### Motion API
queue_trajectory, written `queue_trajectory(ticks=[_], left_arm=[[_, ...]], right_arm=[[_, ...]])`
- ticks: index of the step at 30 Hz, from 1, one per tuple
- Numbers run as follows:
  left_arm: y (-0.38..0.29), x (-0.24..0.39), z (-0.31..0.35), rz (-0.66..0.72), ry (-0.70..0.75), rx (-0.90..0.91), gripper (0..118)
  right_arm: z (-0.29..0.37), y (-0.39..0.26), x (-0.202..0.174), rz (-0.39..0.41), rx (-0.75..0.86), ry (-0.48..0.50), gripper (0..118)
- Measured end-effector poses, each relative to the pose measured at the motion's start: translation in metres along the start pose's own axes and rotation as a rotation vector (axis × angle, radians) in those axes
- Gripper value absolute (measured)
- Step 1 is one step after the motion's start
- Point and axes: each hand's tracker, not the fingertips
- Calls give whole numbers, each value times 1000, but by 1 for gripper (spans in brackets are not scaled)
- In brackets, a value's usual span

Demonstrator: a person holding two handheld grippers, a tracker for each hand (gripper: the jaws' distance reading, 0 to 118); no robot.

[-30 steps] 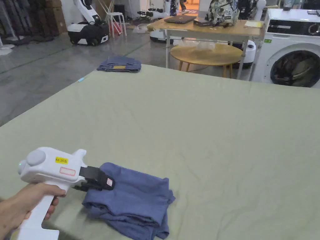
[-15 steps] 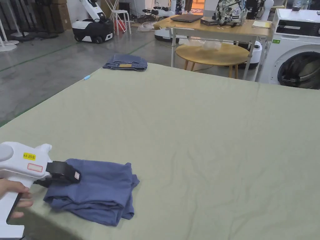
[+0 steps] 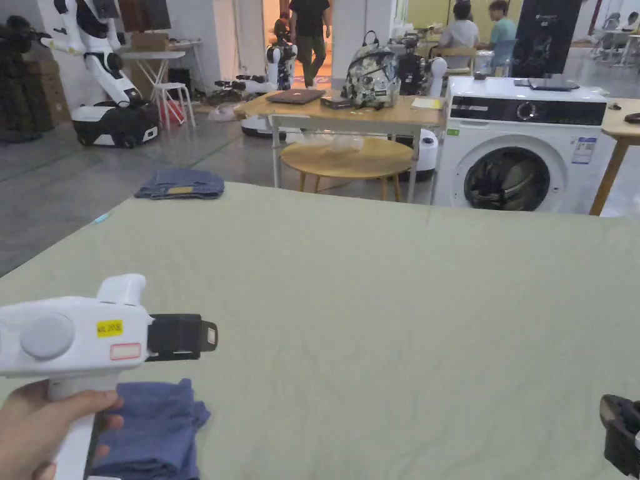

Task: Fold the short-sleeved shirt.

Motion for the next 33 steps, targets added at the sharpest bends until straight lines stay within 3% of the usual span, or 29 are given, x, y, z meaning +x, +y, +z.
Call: queue_trajectory(ticks=[4, 7, 10, 12, 15, 16, 17, 18, 19, 22, 33], left_arm=[[-19, 110, -24, -128, -43, 216, 105], [-25, 181, -34, -144, 33, 313, 105], [-28, 239, -35, -258, 150, 451, 97], [-30, 266, -37, -359, 225, 523, 91], [-33, 289, -40, -450, 216, 562, 86], [-34, 292, -40, -467, 207, 576, 75], [-36, 294, -41, -449, 221, 578, 55], [-34, 295, -41, -447, 228, 584, 20], [-35, 294, -40, -431, 205, 585, 6], [-36, 291, -38, -381, 204, 622, 0], [-19, 282, -38, -308, 158, 558, 0]], right_arm=[[-6, 15, 6, 34, 35, -27, 0], [-3, 28, 8, 40, 69, -66, 0], [-4, 36, 13, 44, 90, -90, 0], [-6, 41, 17, 45, 130, -131, 0], [-7, 45, 19, 60, 179, -187, 0], [-7, 46, 21, 59, 186, -183, 0], [-6, 47, 22, 54, 196, -188, 0], [-5, 47, 23, 41, 211, -201, 0], [-5, 48, 25, 36, 224, -209, 0], [-1, 46, 26, 34, 259, -213, 0], [-8, 50, 23, 21, 231, -183, 0]])
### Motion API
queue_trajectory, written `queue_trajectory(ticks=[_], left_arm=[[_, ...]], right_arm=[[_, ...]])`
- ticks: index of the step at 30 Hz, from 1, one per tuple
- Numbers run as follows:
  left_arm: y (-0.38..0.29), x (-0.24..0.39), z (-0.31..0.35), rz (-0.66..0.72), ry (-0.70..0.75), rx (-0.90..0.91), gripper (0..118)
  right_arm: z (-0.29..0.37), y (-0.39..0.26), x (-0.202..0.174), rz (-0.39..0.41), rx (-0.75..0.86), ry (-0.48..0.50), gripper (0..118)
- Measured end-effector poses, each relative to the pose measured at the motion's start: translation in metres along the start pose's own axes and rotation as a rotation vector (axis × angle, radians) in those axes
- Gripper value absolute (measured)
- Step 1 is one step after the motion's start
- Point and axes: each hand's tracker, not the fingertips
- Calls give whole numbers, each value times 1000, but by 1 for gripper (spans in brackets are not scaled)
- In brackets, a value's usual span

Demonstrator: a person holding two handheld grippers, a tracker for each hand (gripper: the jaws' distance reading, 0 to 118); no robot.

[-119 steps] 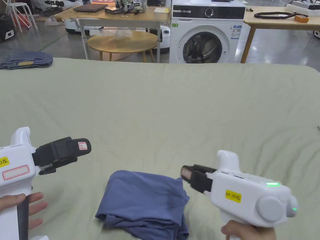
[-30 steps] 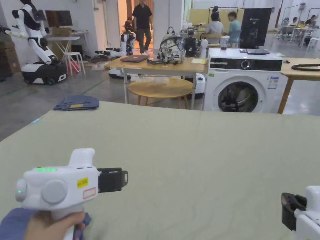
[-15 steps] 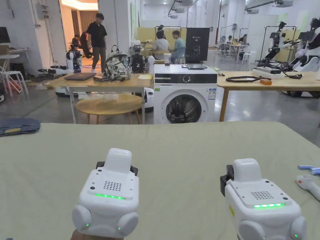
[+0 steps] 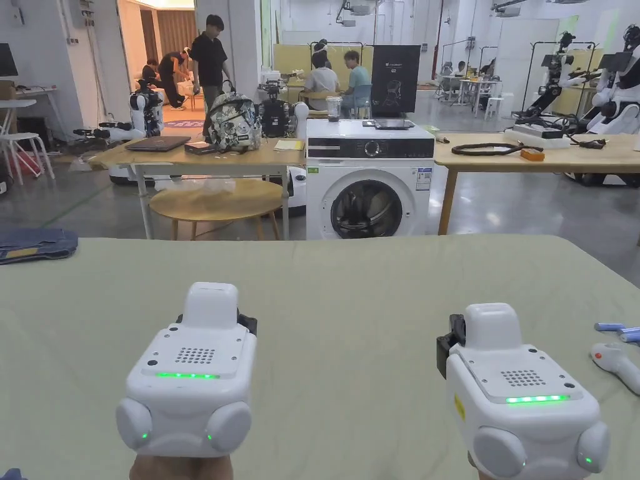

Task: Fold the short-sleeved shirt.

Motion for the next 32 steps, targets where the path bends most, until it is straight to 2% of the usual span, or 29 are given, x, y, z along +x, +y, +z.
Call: queue_trajectory(ticks=[9, 17, 20, 25, 29, 32], left_arm=[[3, -5, -4, 37, 12, -39, 0], [13, -9, -2, 14, 51, 9, 0], [18, -15, 0, 58, 26, 37, 0], [22, -8, 0, -6, 94, 36, 0], [24, -12, 3, 65, 16, 47, 0], [24, -6, 2, -8, 89, 44, 0]], right_arm=[[-4, 2, -1, 11, -19, 6, 0], [-3, 9, -1, 4, -5, 16, 0], [-2, 12, -2, 7, 7, 16, 0], [1, 17, -4, 12, 25, 20, 0], [2, 18, -5, 13, 32, 22, 0], [3, 19, -5, 18, 30, 15, 0]])
